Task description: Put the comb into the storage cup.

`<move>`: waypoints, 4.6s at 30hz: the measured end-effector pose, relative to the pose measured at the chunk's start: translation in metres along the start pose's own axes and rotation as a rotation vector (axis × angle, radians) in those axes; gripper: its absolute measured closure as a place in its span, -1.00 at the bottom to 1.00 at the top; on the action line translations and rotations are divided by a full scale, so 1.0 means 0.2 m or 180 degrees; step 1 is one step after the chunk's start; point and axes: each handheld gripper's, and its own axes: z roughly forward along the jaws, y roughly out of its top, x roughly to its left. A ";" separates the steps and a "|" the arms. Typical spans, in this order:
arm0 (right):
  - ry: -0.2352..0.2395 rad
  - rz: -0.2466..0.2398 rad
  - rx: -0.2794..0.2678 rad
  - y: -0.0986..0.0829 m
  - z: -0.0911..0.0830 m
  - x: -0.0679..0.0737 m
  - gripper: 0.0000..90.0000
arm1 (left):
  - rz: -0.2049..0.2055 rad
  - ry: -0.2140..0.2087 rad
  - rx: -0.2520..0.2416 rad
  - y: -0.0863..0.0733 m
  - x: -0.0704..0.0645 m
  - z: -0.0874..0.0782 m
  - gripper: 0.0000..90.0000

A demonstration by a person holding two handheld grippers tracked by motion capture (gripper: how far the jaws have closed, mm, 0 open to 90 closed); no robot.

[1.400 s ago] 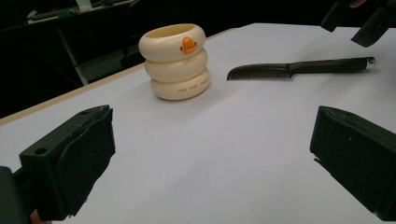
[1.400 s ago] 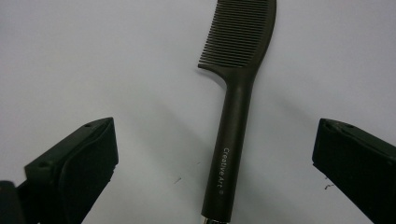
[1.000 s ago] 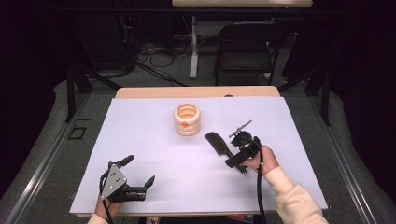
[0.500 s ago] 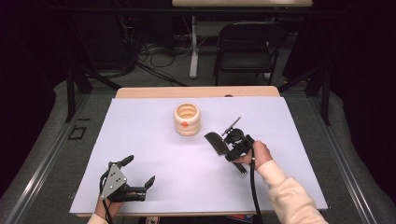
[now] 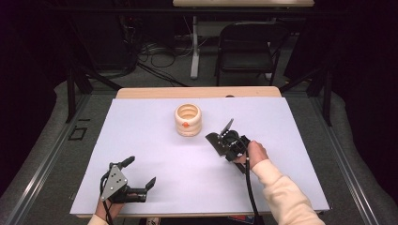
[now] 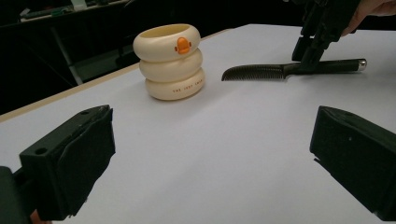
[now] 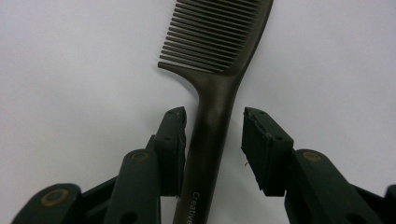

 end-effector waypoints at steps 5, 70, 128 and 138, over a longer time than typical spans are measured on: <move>0.0029 0.0105 0.0039 0.00 0.03 -0.01 0.41 | 0.0000 -0.0006 0.0007 0.00 0.00 0.00 -1.00; 0.0400 0.0435 -0.0911 -0.22 -0.20 -0.14 0.61 | 0.0006 0.0014 0.0031 0.00 0.00 0.00 -1.00; 0.0567 0.0405 -0.1666 -0.21 -0.26 -0.13 0.61 | 0.0001 0.0029 0.0034 0.00 0.01 0.00 -1.00; 0.0583 0.0377 -0.1862 -0.21 -0.26 -0.12 0.61 | -0.0002 0.0036 0.0037 0.00 0.01 0.00 -1.00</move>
